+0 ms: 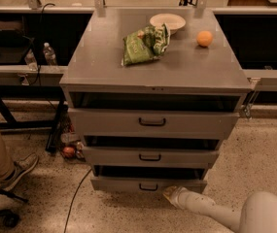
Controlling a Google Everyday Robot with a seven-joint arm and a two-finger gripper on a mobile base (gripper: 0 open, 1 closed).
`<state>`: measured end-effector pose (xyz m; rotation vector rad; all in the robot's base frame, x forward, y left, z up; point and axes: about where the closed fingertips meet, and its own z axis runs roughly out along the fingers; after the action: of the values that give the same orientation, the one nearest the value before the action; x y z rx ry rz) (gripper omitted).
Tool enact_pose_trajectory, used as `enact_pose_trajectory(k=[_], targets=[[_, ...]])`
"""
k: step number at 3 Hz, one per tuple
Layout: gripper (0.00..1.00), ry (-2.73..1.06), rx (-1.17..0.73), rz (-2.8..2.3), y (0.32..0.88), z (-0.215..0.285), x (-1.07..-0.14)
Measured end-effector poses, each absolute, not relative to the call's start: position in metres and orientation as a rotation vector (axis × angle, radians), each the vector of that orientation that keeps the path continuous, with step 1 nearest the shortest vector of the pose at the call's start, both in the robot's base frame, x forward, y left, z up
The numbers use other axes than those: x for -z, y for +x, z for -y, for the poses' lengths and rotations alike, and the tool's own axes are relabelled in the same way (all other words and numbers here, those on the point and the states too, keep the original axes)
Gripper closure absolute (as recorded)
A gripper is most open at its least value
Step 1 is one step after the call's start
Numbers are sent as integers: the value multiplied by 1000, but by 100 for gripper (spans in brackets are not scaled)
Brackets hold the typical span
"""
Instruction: Close bottom drawer
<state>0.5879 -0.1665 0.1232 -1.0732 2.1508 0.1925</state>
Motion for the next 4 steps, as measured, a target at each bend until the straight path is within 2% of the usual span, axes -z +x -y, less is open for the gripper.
enact_pose_trajectory(k=[2,4], targets=[[100,-1075,-172,-2120,615,174,-126],[100,-1064,-238,-2238,583,199,-120]])
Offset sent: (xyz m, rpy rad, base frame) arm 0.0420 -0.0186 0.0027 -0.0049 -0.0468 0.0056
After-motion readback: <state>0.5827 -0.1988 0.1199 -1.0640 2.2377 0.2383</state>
